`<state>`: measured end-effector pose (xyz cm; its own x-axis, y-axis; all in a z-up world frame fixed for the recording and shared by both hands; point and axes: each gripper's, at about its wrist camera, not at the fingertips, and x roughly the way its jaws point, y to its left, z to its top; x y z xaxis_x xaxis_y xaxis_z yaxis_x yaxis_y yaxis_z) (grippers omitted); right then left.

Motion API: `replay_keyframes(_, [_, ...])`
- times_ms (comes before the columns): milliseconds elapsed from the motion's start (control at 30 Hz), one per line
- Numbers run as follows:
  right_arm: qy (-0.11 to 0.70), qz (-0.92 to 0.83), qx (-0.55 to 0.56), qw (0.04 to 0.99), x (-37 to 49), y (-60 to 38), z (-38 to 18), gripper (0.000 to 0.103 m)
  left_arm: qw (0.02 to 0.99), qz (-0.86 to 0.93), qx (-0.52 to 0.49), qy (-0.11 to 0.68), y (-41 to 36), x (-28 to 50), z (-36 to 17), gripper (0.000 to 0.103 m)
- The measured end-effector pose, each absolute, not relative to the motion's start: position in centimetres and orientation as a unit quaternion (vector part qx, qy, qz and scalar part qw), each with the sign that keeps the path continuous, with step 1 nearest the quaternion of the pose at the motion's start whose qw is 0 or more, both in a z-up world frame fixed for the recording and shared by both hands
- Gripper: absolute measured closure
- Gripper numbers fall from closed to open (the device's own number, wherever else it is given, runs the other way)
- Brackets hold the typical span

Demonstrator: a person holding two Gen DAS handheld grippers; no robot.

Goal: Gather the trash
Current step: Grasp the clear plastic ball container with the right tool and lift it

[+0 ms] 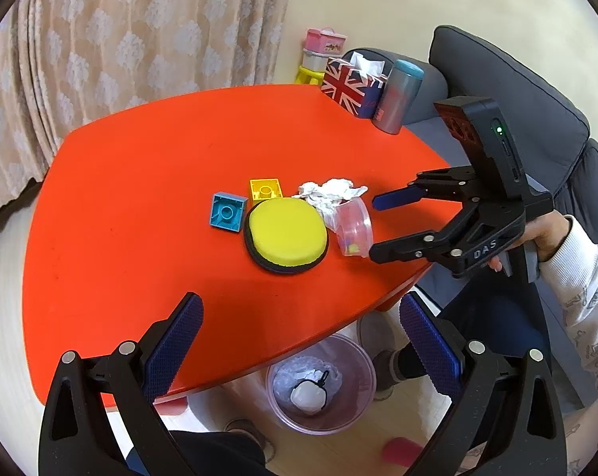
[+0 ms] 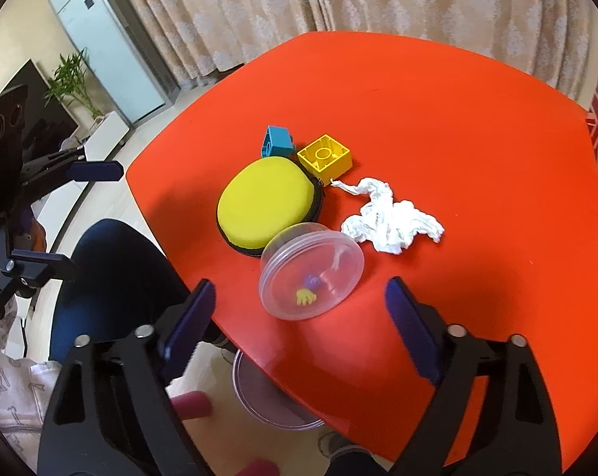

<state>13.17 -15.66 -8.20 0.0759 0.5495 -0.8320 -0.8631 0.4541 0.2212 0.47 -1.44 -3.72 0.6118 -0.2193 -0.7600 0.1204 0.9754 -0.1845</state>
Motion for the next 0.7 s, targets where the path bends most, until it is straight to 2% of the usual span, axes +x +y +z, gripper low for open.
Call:
replay_keyframes(367, [0.469,0.511,-0.168,0.701,14.2,-14.6,-9.8,0.033,0.891,-0.094,-0.064,0.439,-0.9,0.9,-4.5,0.008])
replay_keyframes(467, [0.468,0.513,-0.170,0.699,14.1,-14.5,-9.9,0.043,0.890,-0.094,-0.066,0.441,-0.8,1.0,-4.6,0.008])
replay_keyframes(700, [0.461,0.502,-0.164,0.713,14.0,-15.2,-9.1,0.044,0.890,-0.096,-0.067,0.441,-0.8,1.2,-4.8,0.008])
